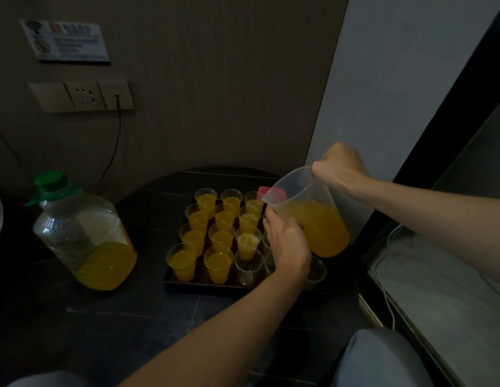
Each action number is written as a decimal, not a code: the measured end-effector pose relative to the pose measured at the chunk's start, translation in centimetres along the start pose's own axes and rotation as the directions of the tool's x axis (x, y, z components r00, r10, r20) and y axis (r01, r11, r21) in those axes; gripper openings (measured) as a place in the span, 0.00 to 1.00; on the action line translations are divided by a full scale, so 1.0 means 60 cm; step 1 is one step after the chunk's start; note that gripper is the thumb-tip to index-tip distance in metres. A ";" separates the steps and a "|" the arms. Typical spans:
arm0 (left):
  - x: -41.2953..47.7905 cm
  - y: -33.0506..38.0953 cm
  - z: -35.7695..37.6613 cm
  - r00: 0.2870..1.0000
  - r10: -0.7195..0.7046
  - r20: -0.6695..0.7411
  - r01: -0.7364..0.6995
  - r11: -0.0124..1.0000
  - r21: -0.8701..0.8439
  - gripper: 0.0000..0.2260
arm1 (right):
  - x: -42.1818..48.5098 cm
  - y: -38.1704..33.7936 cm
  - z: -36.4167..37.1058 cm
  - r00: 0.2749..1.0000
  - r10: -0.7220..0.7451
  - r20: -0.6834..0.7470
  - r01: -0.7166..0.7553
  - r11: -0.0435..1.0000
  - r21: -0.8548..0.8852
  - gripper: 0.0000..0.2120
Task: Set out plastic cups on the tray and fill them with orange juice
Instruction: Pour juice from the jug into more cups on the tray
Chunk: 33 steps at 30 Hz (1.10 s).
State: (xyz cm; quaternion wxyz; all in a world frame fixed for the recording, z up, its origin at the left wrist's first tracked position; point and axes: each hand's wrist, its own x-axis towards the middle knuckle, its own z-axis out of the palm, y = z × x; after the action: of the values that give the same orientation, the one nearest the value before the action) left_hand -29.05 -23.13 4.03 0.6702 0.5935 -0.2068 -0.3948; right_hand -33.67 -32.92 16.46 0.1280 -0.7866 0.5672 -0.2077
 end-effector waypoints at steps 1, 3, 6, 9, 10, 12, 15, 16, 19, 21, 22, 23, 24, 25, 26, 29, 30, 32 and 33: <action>-0.003 -0.002 -0.001 1.000 0.005 -0.009 -0.005 1.000 0.001 0.31 | -0.004 0.001 -0.002 1.000 -0.009 -0.002 0.009 1.000 0.006 0.19; -0.010 -0.008 -0.002 1.000 0.023 -0.017 -0.024 0.999 -0.024 0.29 | -0.010 0.005 0.000 1.000 -0.027 0.004 0.027 1.000 0.005 0.19; -0.025 -0.018 -0.005 0.999 0.032 -0.015 -0.033 0.998 -0.051 0.27 | -0.017 0.013 0.005 0.999 -0.039 0.021 0.039 0.999 0.005 0.19; -0.034 -0.028 -0.009 1.000 0.013 -0.009 -0.014 0.997 -0.077 0.28 | -0.025 0.018 0.010 0.998 -0.050 0.041 0.050 0.999 0.017 0.19; -0.035 -0.032 -0.010 1.000 0.009 -0.010 -0.010 0.996 -0.086 0.28 | -0.028 0.019 0.012 0.998 -0.053 0.043 0.053 0.999 0.013 0.18; -0.039 -0.039 -0.010 1.000 -0.008 -0.015 0.006 0.994 -0.110 0.27 | -0.035 0.020 0.014 0.997 -0.064 0.039 0.064 0.998 -0.006 0.15; -0.045 -0.046 -0.008 1.000 -0.011 -0.027 0.008 0.991 -0.133 0.26 | -0.040 0.020 0.016 0.995 -0.085 0.043 0.086 0.996 -0.034 0.12; -0.048 -0.047 -0.008 1.000 -0.011 -0.028 0.007 0.991 -0.135 0.26 | -0.041 0.020 0.015 0.995 -0.091 0.045 0.093 0.995 -0.037 0.12; -0.059 -0.047 -0.009 0.999 -0.026 -0.019 0.023 0.991 -0.133 0.25 | -0.045 0.019 0.012 0.993 -0.108 0.045 0.109 0.994 -0.029 0.18; -0.063 -0.049 -0.009 0.999 -0.038 -0.018 0.035 0.990 -0.135 0.26 | -0.048 0.020 0.013 0.992 -0.113 0.054 0.114 0.993 -0.029 0.18; -0.064 -0.051 -0.009 0.999 -0.043 -0.020 0.040 0.990 -0.133 0.26 | -0.049 0.021 0.014 0.992 -0.112 0.060 0.115 0.993 -0.036 0.17; -0.065 -0.052 -0.010 0.999 -0.045 -0.021 0.042 0.990 -0.133 0.26 | -0.051 0.022 0.015 0.992 -0.111 0.064 0.114 0.992 -0.049 0.16; -0.066 -0.053 -0.011 0.999 -0.049 -0.021 0.046 0.989 -0.139 0.26 | -0.053 0.022 0.017 0.992 -0.110 0.067 0.114 0.992 -0.058 0.15; -0.066 -0.054 -0.012 0.998 -0.056 -0.018 0.053 0.987 -0.150 0.26 | -0.055 0.022 0.017 0.991 -0.114 0.073 0.119 0.991 -0.064 0.15; -0.066 -0.056 -0.012 0.998 -0.064 -0.015 0.060 0.985 -0.159 0.26 | -0.057 0.021 0.018 0.990 -0.117 0.080 0.122 0.990 -0.065 0.16; -0.069 -0.060 -0.011 0.997 -0.080 -0.020 0.075 0.981 -0.177 0.28 | -0.059 0.019 0.020 0.986 -0.134 0.098 0.140 0.988 -0.059 0.18; -0.070 -0.061 -0.011 0.996 -0.082 -0.018 0.078 0.980 -0.181 0.29 | -0.059 0.019 0.020 0.985 -0.138 0.104 0.145 0.988 -0.059 0.18; -0.071 -0.062 -0.012 0.996 -0.084 -0.012 0.080 0.980 -0.184 0.29 | -0.059 0.017 0.021 0.983 -0.144 0.110 0.152 0.986 -0.066 0.17; -0.071 -0.062 -0.013 0.996 -0.083 -0.011 0.080 0.979 -0.185 0.28 | -0.060 0.016 0.021 0.984 -0.141 0.111 0.150 0.986 -0.071 0.16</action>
State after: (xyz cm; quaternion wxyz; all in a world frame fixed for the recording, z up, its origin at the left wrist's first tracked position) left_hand -32.09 -19.29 1.11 0.7073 0.5405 -0.1387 -0.4339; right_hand -34.84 -29.89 14.30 0.1108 -0.8403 0.5085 -0.1520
